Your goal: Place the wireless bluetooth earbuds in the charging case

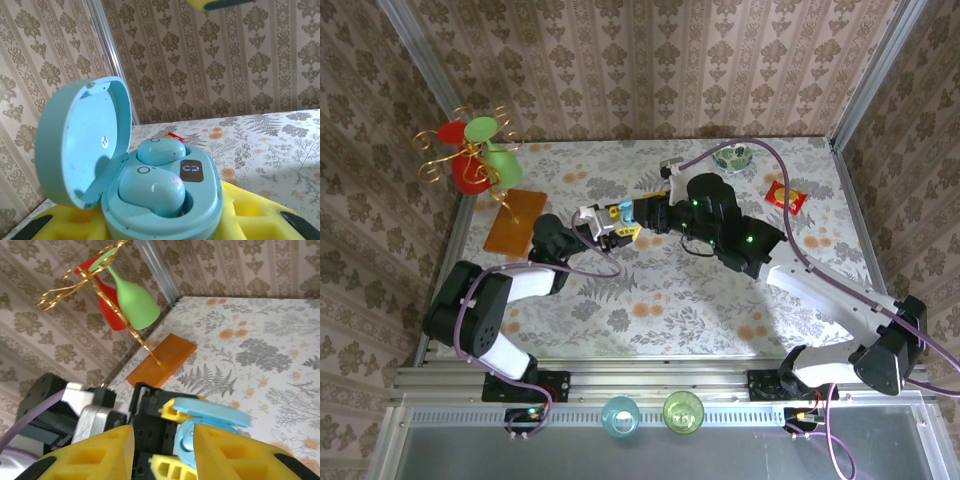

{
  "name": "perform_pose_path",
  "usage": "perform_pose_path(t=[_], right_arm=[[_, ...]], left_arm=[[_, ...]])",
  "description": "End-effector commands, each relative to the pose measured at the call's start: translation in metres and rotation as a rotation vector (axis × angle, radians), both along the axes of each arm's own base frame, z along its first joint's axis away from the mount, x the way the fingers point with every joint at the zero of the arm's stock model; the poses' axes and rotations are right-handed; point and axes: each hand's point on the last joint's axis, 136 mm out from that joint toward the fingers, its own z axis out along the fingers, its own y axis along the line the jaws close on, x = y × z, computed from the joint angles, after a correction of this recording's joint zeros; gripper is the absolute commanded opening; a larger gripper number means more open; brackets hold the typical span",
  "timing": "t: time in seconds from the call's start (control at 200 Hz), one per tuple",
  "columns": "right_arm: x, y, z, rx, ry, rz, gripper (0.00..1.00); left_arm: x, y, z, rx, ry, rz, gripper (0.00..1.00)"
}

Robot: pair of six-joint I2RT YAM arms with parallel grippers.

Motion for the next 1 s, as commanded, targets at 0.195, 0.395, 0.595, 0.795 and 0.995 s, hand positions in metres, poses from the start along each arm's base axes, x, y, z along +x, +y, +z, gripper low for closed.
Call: perform_pose_path(t=[0.195,0.395,0.595,0.795,0.995], right_arm=[[0.045,-0.008,-0.034,-0.243,0.098,-0.136,0.43],[0.041,-0.005,-0.051,-0.292,0.14,-0.102,0.46],[0.023,-0.013,-0.043,-0.222,0.108,-0.078,0.47],[0.014,-0.023,-0.023,0.155,0.172,-0.025,0.59],[0.009,-0.017,-0.03,0.471,0.337,0.121,0.69]], left_arm=[[-0.017,0.003,0.018,-0.011,-0.129,-0.039,0.26],[-0.008,0.005,0.021,-0.036,-0.064,-0.003,0.27],[0.003,0.007,0.025,-0.054,-0.034,0.033,0.26],[0.002,0.005,0.031,-0.066,-0.023,0.018,0.27],[-0.001,0.003,0.039,-0.082,-0.015,0.001,0.27]])
